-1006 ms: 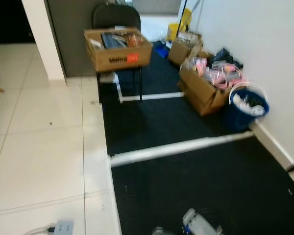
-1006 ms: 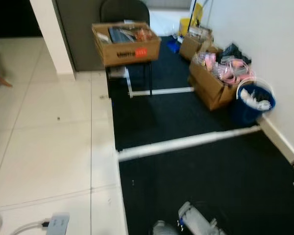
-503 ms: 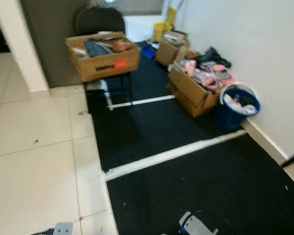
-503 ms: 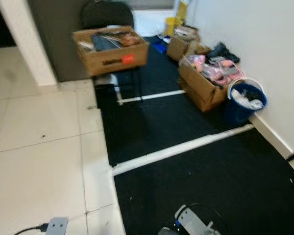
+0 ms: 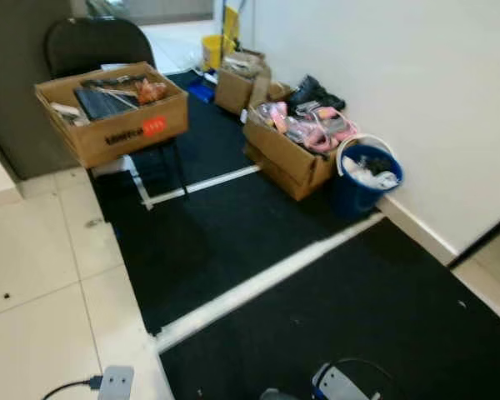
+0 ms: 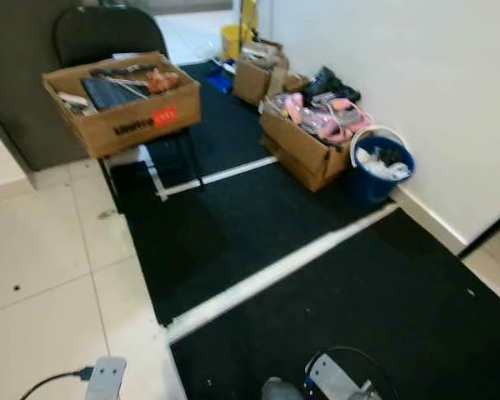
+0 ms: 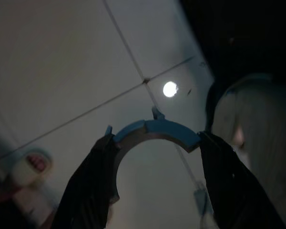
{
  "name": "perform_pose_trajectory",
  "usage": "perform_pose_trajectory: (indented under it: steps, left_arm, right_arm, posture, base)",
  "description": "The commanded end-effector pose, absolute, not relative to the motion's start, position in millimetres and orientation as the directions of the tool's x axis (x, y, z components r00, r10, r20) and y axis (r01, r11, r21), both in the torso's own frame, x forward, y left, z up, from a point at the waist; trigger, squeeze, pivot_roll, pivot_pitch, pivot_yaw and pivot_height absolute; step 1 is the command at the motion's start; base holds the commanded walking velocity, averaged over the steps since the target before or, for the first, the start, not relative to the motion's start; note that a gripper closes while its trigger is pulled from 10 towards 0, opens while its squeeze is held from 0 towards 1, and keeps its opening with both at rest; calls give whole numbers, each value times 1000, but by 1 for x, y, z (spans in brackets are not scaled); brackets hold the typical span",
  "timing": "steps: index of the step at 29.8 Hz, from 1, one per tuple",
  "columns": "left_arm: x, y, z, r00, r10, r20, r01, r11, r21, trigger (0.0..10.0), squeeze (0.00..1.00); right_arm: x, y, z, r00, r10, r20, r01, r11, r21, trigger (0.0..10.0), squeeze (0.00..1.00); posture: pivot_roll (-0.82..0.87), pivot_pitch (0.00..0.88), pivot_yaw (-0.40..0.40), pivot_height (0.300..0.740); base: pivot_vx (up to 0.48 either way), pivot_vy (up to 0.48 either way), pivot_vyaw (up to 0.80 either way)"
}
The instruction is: Picking trash to rubbish bin
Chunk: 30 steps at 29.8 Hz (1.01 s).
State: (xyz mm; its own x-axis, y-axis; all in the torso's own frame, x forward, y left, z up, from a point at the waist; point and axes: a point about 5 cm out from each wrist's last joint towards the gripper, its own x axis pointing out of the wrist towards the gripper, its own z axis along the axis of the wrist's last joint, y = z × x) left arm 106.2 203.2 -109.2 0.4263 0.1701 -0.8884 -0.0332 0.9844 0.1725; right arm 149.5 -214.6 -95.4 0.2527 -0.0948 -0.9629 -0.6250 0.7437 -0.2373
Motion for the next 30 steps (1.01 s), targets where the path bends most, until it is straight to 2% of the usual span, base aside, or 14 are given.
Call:
perform_pose_trajectory:
  steps: [1,7,11,16,19,20,21,22,24,26,27,28,29,30]
  left_arm:
    - [99,200,-112,404,160,-901,-21,986,166,10000,0]
    - [98,199,-112,403,157,-902,-17,986,164,10000,0]
    - [99,199,-112,406,156,-900,-19,987,162,10000,0]
    - [123,206,-103,489,181,-853,-77,983,164,10000,0]
    - [157,211,-89,606,173,-776,-107,985,136,10000,0]
    - [157,211,-89,606,173,-776,-107,985,136,10000,0]
    - [182,213,-76,686,148,-713,-81,989,127,10000,0]
    - [192,213,-70,718,132,-684,-52,989,135,10000,0]
    - [200,212,-65,741,119,-661,-32,989,142,10000,0]
    - [221,212,-50,805,89,-586,-10,991,137,10000,0]
    - [221,212,-50,805,89,-586,-10,991,137,10000,0]
    - [230,212,-43,832,78,-550,-6,991,131,10000,0]
    - [258,211,-17,910,34,-412,13,994,112,10000,0]
    - [258,211,-17,910,34,-412,13,994,112,10000,0]
  right_arm:
    - [149,-215,-96,249,-95,-964,-625,744,-235,10000,0]
    - [154,-208,-95,251,-50,-967,-614,763,-199,10000,0]
    - [158,-208,-93,268,-48,-962,-600,773,-205,10000,0]
    - [152,-217,-94,271,-78,-959,-596,769,-231,10000,0]
    - [151,-221,-94,276,-99,-956,-610,751,-254,10000,0]
    - [151,-221,-94,276,-99,-956,-610,751,-254,10000,0]
    - [150,-222,-94,276,-106,-955,-617,743,-260,10000,0]
    - [150,-222,-94,276,-108,-955,-615,743,-262,10000,0]
    - [150,-223,-94,276,-110,-955,-612,746,-263,10000,0]
    - [149,-223,-94,270,-113,-956,-614,745,-261,10000,0]
    - [149,-223,-94,270,-113,-956,-614,745,-261,10000,0]
    - [149,-223,-94,265,-112,-958,-616,744,-258,10000,0]
    - [149,-223,-94,269,-116,-956,-616,743,-263,10000,0]
    - [149,-223,-94,269,-116,-956,-616,743,-263,10000,0]
  posture:
    - [56,50,-29,740]
    - [56,52,-29,740]
    - [56,52,-30,740]
    - [58,50,-32,740]
    - [67,46,-37,740]
    - [67,46,-37,740]
    - [75,44,-40,740]
    - [75,44,-40,740]
    - [75,44,-40,740]
    - [77,43,-38,740]
    - [77,43,-38,740]
    - [76,44,-36,740]
    - [73,49,-33,740]
    - [73,49,-33,740]
  base:
    - [315,0,0]
    - [317,0,0]
    - [321,0,741]
    - [326,0,553]
    - [326,0,0]
    - [326,0,0]
    - [330,0,0]
    - [330,0,0]
    - [330,0,0]
    - [332,0,-378]
    - [334,0,-756]
    - [334,0,-781]
    - [341,0,-781]
    - [341,0,-781]
